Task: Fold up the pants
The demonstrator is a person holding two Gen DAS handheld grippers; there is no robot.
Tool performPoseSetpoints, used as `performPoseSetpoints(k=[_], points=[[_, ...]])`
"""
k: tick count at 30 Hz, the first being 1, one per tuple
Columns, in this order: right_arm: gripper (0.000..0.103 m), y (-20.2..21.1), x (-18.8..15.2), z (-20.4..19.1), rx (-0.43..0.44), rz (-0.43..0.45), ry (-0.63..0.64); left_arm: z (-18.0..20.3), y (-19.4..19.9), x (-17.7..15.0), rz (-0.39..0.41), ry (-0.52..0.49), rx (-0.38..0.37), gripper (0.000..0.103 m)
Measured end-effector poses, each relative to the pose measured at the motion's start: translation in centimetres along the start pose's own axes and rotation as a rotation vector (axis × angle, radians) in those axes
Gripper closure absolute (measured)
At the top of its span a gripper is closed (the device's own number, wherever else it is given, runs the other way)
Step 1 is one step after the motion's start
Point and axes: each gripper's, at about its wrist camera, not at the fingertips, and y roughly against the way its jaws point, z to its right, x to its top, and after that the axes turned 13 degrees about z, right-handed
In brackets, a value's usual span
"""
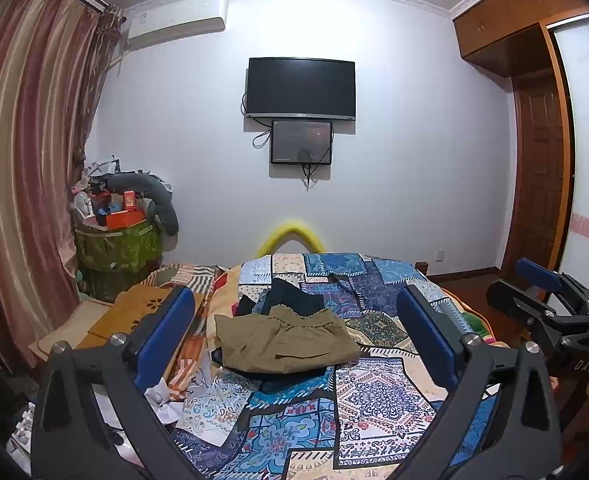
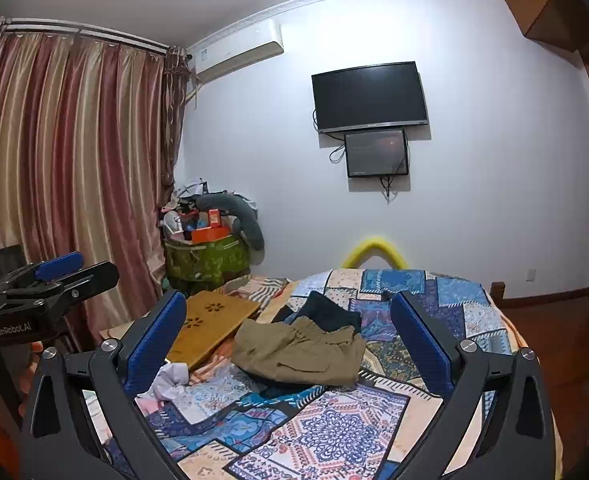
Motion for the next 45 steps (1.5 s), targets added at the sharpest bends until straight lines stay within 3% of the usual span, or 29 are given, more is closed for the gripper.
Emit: performPoseSetpoints(k=[45], points=[[0.001,0.8,0.3,0.7,-0.026,-0.001,-0.011,0.1,-1.0,-0.4,-0.034,0.017,-0.062,0.0]])
